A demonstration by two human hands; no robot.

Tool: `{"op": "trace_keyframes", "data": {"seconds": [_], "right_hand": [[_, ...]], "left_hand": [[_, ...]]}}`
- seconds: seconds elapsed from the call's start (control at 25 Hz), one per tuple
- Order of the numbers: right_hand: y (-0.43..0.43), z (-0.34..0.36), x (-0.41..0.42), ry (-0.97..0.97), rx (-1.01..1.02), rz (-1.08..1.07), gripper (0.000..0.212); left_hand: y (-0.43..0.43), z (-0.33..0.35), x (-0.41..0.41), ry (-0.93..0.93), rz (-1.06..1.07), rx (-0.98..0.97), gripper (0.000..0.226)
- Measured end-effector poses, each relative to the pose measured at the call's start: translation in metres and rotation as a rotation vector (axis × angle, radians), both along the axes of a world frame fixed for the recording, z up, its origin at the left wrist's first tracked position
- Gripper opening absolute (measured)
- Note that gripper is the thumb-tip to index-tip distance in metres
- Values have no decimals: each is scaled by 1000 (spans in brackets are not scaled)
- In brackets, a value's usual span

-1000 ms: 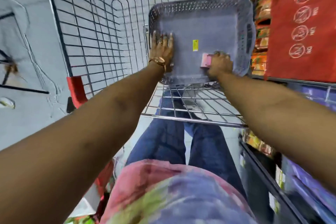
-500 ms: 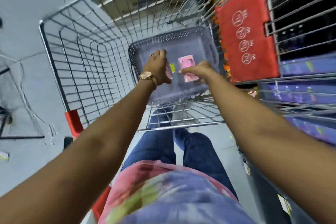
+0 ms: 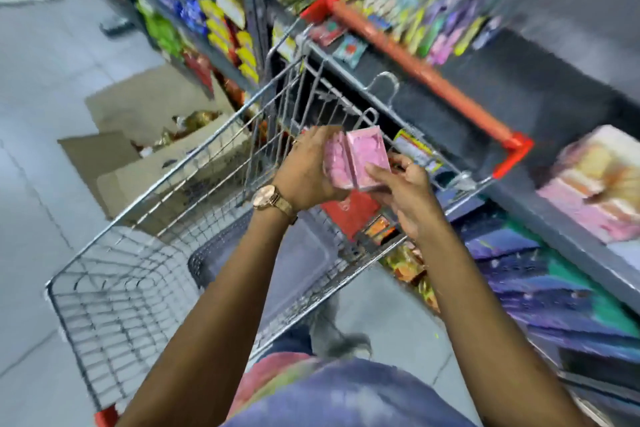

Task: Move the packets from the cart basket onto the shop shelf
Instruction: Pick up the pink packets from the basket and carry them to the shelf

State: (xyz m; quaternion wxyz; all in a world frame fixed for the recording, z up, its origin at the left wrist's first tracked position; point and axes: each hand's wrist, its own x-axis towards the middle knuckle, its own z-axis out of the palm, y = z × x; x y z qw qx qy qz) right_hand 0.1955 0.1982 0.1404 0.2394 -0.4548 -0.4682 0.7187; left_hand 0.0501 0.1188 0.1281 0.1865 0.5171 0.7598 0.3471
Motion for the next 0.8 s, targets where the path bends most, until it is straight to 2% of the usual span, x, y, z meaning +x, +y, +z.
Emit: {"op": "trace_keyframes", "data": {"seconds": [0.24, 0.4, 0.6, 0.68, 0.8], "right_hand": [[34, 62, 97, 140, 159, -375, 36], [51, 77, 164, 149, 282, -603, 38], [89, 59, 217, -148, 364, -786, 38], [108, 47, 225, -372, 386, -774, 42], [119, 55, 225, -647, 445, -672, 28]], "left_hand": [[85, 77, 76, 132, -425, 164, 73], [145, 109, 140, 193, -665, 151, 80], [206, 110, 215, 336, -850, -44, 86], [224, 97, 232, 353, -870, -111, 83], [242, 83, 245, 409, -910, -131, 69]]}}
